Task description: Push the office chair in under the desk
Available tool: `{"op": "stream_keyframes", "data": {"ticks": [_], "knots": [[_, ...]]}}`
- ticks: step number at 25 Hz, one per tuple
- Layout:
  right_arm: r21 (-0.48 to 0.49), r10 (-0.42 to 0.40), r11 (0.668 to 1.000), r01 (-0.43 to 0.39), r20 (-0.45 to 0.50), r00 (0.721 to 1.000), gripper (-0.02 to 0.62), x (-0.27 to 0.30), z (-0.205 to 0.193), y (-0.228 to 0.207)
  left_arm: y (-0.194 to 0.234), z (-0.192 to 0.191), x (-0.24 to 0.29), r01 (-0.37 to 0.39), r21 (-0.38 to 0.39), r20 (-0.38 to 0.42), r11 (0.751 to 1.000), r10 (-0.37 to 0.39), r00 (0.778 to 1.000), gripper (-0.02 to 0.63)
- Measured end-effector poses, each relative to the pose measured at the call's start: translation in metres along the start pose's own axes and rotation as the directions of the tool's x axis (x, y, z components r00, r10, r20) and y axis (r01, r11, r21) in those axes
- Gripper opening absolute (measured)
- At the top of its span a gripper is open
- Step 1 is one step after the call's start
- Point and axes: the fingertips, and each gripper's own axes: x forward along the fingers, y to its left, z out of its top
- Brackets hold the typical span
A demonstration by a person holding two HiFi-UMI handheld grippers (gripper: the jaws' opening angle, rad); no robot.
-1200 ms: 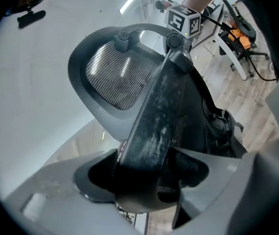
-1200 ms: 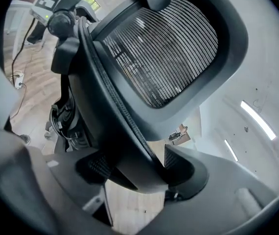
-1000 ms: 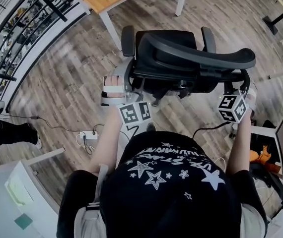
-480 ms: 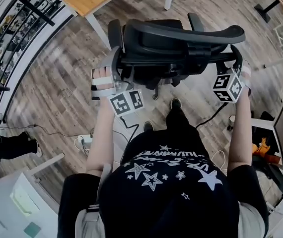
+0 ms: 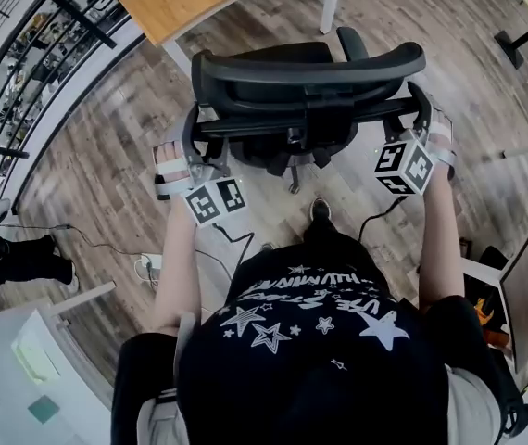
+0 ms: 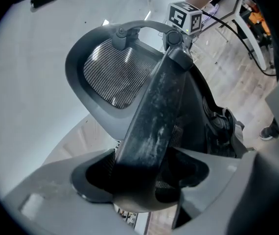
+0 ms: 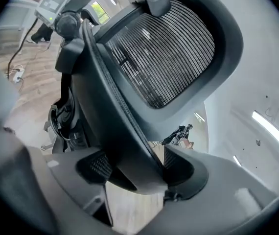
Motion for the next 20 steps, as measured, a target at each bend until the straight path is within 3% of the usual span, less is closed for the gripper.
{"op": "stream_keyframes", "data": {"ticks": [7,20], "knots": [[-0.040,0.077,0.996,-0.076,0.036,0.996,0.299,0.040,0.007,-0.011,0.004,-0.001,0.026,-0.037,-0.028,-0.070,0.999,0.035,0.997,0.350],[-0.082,0.096,0.993,-0.086,0.121,0.988,0.295,0.098,0.023,-0.033,0.013,-0.001,0.066,-0.081,-0.061,-0.173,0.995,0.069,0.982,0.362]]}}
